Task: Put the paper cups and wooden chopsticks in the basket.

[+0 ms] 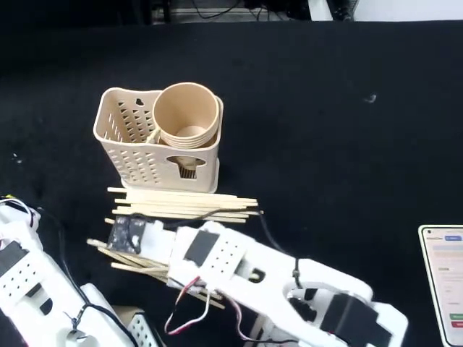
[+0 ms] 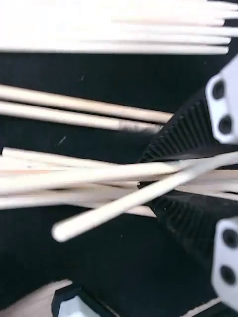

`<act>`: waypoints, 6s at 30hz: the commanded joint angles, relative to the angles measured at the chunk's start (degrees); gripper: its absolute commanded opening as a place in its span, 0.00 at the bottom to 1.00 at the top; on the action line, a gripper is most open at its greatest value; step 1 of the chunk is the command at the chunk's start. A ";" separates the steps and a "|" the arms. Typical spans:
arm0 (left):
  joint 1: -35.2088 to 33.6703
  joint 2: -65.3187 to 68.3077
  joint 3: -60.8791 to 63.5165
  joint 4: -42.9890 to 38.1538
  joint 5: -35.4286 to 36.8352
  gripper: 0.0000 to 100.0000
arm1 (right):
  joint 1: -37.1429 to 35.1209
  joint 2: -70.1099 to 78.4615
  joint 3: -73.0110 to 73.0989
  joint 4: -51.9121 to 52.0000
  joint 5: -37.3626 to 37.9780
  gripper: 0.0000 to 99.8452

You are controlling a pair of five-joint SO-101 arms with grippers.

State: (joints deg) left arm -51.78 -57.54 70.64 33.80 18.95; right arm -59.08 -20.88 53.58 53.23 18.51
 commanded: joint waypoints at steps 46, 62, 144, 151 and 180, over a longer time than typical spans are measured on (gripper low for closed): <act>0.04 -0.88 -1.45 -0.97 0.18 0.13 | 8.53 -14.73 -38.55 19.78 4.40 0.01; 3.74 -0.88 -4.88 5.63 -3.60 0.13 | 2.55 -15.25 -25.19 34.46 4.31 0.18; 3.56 -0.88 -4.79 5.54 -3.96 0.13 | 9.85 -15.69 -43.21 11.69 -1.41 0.01; 3.56 -0.88 -4.70 5.54 -3.96 0.13 | 6.33 -15.96 -41.80 10.20 -1.41 0.01; 3.91 -0.88 -4.44 5.89 -3.96 0.13 | 11.69 -0.57 -33.27 -47.91 -12.22 0.01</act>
State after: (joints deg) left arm -48.70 -57.54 69.49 39.52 15.25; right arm -49.14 -21.67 21.58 7.96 6.73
